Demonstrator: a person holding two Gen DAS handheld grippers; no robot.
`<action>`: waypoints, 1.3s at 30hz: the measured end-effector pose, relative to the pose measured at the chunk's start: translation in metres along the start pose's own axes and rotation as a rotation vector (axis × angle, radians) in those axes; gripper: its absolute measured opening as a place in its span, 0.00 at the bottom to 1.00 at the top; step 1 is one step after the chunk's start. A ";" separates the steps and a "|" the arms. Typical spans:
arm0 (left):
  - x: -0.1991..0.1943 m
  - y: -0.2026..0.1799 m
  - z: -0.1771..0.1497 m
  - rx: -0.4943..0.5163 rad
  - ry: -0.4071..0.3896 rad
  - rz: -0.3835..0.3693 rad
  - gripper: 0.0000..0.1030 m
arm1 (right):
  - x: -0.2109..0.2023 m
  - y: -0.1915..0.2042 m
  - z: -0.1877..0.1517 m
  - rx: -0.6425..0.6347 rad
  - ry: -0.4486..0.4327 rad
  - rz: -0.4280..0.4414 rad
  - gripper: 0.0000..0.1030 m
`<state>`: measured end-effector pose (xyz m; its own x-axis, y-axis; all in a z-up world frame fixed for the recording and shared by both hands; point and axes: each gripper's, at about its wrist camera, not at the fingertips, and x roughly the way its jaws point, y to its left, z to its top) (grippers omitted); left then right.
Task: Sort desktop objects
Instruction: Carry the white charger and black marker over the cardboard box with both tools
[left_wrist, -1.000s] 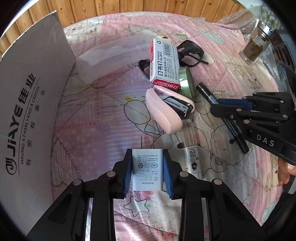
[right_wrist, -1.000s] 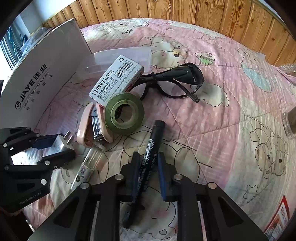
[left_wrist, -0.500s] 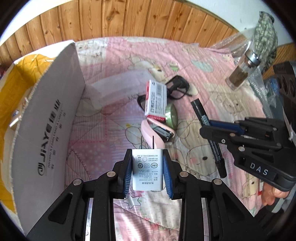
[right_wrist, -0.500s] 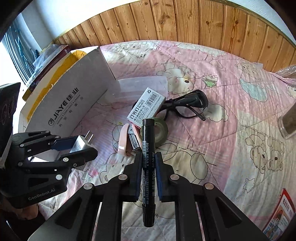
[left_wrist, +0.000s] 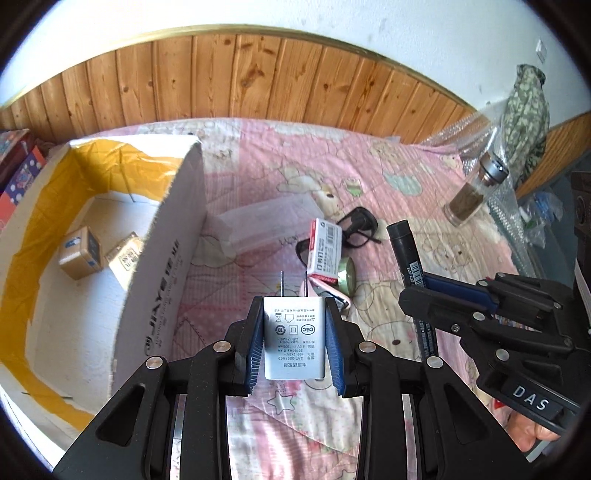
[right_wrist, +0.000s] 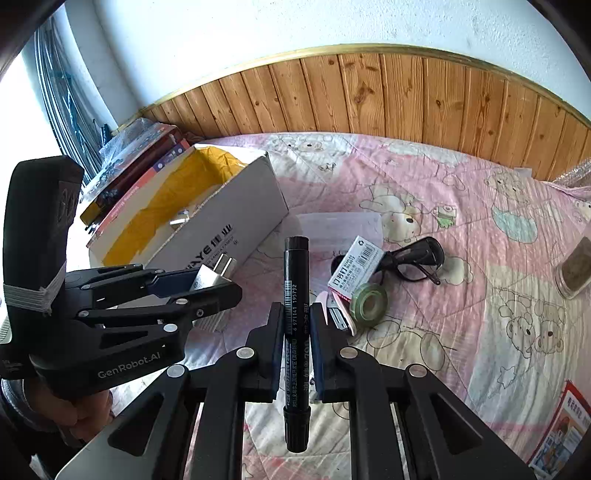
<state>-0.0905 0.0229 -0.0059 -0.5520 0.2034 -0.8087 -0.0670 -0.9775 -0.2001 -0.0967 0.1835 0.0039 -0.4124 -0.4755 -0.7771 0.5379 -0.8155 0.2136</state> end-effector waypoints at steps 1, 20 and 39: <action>-0.004 0.001 0.001 0.001 -0.010 0.005 0.30 | -0.003 0.004 0.002 -0.003 -0.012 0.006 0.14; -0.059 0.057 0.005 -0.042 -0.134 0.087 0.30 | -0.023 0.079 0.021 -0.071 -0.142 0.037 0.14; -0.086 0.121 0.002 -0.134 -0.174 0.113 0.30 | -0.023 0.153 0.040 -0.159 -0.225 0.082 0.14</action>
<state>-0.0523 -0.1135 0.0404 -0.6852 0.0689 -0.7251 0.1079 -0.9749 -0.1945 -0.0338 0.0566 0.0784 -0.5060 -0.6131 -0.6067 0.6772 -0.7180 0.1608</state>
